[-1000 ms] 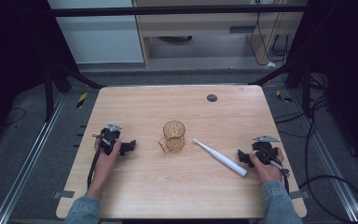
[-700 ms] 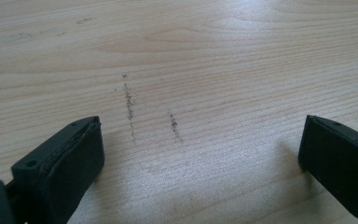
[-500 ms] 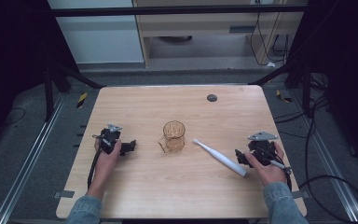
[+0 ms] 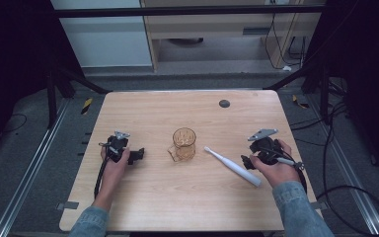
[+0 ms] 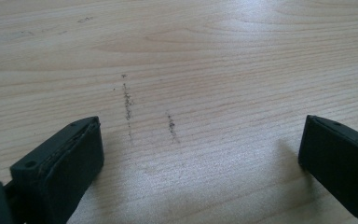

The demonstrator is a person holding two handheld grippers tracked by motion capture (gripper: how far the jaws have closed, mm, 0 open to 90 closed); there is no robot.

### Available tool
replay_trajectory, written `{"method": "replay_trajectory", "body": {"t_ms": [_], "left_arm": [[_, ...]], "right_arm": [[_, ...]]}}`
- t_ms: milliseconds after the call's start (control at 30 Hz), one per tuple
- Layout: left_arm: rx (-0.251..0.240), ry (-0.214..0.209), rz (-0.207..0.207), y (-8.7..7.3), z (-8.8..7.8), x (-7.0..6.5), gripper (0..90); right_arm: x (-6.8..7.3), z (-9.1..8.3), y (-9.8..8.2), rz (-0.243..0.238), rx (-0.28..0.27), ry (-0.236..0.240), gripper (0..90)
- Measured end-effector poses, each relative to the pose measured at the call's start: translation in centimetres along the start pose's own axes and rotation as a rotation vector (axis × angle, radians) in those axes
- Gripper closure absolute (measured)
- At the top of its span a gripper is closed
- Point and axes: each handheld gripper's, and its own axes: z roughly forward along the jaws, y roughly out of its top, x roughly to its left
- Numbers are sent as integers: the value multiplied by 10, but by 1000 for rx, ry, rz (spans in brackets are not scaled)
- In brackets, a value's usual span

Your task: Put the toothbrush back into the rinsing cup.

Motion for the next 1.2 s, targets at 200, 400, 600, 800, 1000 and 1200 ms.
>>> {"method": "replay_trajectory", "body": {"t_ms": [200,400,600,800,1000,1200], "left_arm": [[-1,1,-1,0,0,0,0],[0,-1,-1,1,1,-1,0],[1,-5,3,3,3,-2,0],[1,-11,8,6,5,-2,0],[1,-12,10,6,6,-2,0],[1,-12,11,6,6,-2,0]], "right_arm": [[5,4,27,-22,31,51,207],[11,16,40,-38,37,85,186],[20,38,47,-80,89,116,201],[23,55,50,-133,126,121,223],[33,57,48,-121,101,112,257],[36,55,42,-122,116,148,300]]}}
